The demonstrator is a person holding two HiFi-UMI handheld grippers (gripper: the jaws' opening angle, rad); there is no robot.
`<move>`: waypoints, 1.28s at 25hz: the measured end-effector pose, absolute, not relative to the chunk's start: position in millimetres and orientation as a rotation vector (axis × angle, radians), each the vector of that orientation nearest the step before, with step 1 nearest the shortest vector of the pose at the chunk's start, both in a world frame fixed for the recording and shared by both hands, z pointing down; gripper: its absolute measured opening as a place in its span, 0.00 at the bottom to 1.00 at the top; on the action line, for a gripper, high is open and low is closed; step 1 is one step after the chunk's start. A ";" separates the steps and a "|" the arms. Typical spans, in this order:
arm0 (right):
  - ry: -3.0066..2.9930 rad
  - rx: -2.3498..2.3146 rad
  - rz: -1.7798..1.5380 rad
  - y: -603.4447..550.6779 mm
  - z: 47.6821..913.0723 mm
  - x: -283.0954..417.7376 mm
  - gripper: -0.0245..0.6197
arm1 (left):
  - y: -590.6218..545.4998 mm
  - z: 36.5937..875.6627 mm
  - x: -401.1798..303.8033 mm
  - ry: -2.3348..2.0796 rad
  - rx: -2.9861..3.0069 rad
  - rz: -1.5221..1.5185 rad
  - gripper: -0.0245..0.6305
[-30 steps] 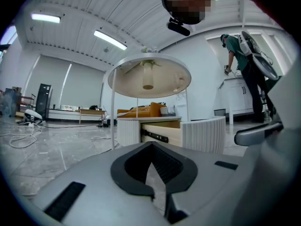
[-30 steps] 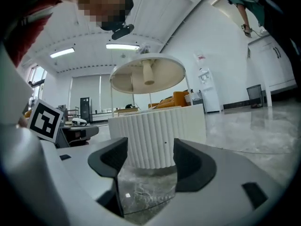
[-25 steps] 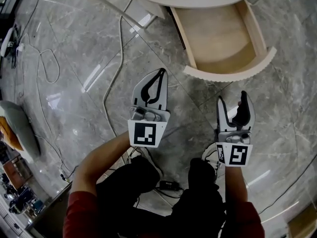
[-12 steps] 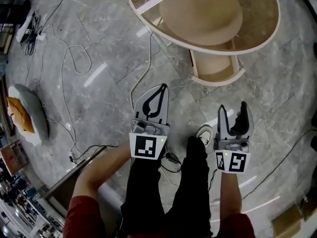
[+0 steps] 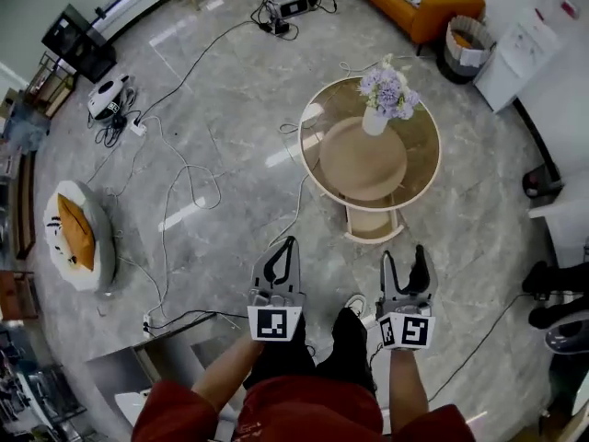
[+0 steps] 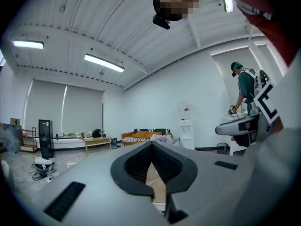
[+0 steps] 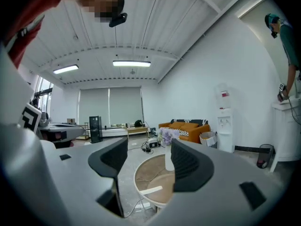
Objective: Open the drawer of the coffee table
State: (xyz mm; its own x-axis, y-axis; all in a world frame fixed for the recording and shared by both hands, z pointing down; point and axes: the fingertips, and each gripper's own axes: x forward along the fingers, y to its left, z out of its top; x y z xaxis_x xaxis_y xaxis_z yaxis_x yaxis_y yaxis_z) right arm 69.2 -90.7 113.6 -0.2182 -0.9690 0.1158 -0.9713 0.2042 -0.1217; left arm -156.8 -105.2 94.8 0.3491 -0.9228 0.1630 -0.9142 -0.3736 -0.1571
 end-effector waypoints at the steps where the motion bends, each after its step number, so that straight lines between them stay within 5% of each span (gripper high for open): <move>1: -2.442 1.958 0.253 -91.3 88.7 65.3 0.49 | -101.7 75.8 -161.2 1.761 -2.571 -0.348 0.06; 13: -2.510 2.060 0.023 -82.0 -49.9 57.7 0.49 | -106.4 -57.4 -181.6 1.764 -2.577 -0.122 0.06; 21: -2.407 2.192 -0.031 -82.1 -65.9 75.2 0.11 | -104.5 -69.1 -171.0 1.695 -2.586 -0.105 0.06; 32: -2.401 2.153 -0.038 -84.4 -74.2 92.1 0.07 | -106.5 -79.7 -157.9 1.674 -2.556 -0.083 0.06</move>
